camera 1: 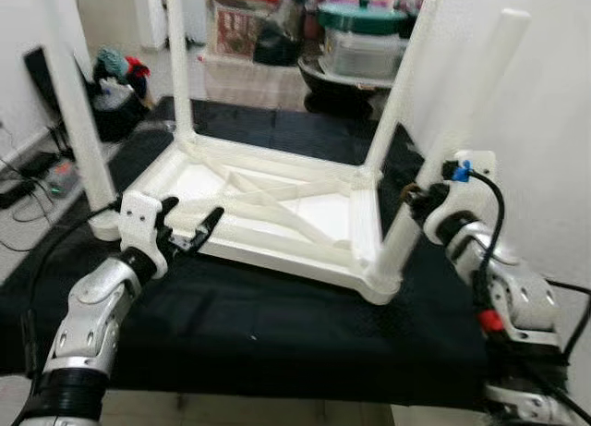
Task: Building children table
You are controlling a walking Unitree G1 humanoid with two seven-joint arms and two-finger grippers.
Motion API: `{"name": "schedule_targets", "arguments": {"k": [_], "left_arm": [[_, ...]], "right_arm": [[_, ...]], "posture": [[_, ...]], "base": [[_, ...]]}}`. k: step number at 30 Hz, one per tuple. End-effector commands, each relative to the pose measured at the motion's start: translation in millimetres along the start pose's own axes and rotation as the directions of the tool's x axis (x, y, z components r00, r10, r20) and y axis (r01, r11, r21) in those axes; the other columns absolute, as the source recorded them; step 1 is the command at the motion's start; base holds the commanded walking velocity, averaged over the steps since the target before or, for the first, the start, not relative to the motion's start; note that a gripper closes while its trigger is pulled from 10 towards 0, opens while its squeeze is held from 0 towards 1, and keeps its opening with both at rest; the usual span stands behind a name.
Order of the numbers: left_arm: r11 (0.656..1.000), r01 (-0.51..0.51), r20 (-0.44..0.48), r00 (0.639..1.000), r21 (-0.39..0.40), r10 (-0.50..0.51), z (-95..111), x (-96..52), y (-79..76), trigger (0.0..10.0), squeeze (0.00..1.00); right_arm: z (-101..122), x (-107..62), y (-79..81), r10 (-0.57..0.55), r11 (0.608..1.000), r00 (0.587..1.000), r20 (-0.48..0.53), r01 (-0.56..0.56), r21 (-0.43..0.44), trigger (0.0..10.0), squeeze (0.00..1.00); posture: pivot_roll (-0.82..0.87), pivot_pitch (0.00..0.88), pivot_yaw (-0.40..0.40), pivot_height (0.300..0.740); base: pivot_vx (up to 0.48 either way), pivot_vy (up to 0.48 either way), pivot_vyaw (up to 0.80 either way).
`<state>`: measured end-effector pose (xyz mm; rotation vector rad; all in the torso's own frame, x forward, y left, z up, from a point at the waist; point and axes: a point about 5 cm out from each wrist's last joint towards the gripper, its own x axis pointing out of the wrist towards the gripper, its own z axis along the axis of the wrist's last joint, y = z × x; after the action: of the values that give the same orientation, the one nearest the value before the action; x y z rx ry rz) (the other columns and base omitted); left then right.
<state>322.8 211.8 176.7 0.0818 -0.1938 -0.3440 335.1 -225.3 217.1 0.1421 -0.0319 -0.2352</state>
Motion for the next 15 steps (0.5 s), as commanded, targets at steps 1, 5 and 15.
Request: {"name": "schedule_targets", "arguments": {"k": [1,5,15], "left_arm": [[1.000,0.003,-0.010,1.000,0.001,-0.003,-1.0,0.5,-0.6,10.0,0.55],[1.000,0.001,-0.009,1.000,-0.007,-0.001,-1.5,1.1,-2.4,10.0,0.55],[1.000,-0.007,-0.010,1.000,-0.007,0.007,-2.2,0.9,-0.2,10.0,0.53]], "right_arm": [[-36.6,-16.3,-47.4,-0.405,0.914,0.906,-0.123,0.406,-0.024,0.0,0.00],[-47.4,-35.3,-20.3,-0.415,0.907,0.899,-0.141,0.421,0.014,0.0,0.00],[-22.0,-39.2,64.1,0.213,0.977,0.977,-0.024,-0.213,0.023,10.0,1.00]], "posture": [[0.10,0.000,-0.113,0.740],[0.09,0.000,-0.107,0.740],[0.09,0.000,-0.123,0.740]], "base": [[0.000,0.000,0.00],[0.000,0.000,0.00],[0.000,0.000,0.00]]}}
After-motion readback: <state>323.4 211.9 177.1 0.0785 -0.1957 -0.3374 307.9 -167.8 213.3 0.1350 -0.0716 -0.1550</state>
